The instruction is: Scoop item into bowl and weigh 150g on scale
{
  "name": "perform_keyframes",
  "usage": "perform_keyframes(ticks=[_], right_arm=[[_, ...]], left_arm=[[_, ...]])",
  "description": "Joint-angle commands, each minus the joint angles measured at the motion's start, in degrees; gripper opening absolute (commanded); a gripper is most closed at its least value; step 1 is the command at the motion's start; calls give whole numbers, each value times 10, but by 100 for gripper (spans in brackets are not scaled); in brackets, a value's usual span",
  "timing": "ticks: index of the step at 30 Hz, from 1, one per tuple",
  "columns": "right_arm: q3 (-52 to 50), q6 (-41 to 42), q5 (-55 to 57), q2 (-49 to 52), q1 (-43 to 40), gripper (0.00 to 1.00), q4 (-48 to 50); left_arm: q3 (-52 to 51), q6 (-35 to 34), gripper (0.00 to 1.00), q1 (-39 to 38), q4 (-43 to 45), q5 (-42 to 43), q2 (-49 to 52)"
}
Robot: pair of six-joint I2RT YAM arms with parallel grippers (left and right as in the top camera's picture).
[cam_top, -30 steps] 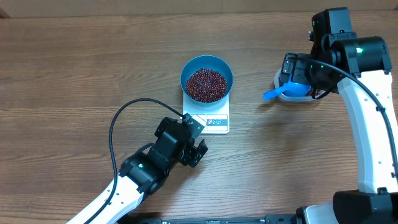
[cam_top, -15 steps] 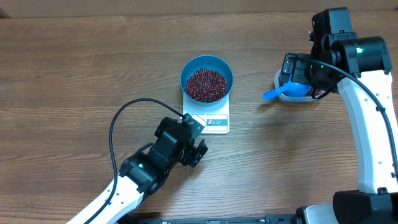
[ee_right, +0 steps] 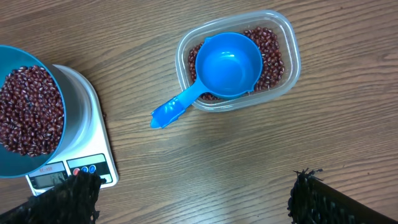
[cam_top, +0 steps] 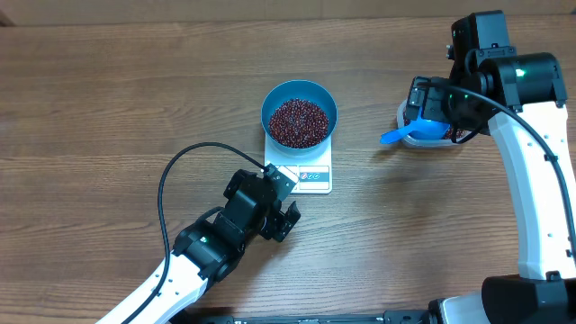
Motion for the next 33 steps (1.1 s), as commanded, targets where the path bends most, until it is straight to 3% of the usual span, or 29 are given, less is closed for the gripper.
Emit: perform_keyframes(ticks=[1,19,25,33], right_arm=[[14,-9,4,-10,-3,100,3],[14,-9,4,-10,-3,100,3],[14,-9,4,-10,-3,100,3],[14,-9,4,-10,-3,100,3]], left_arm=[[-4,7,99,2,-13,-5,-5],[-4,6,100,3,-30,-4,-5],[-4,-67,100,3,-23,-4,-5],[-4,-65,99,3,36,-37,-5]])
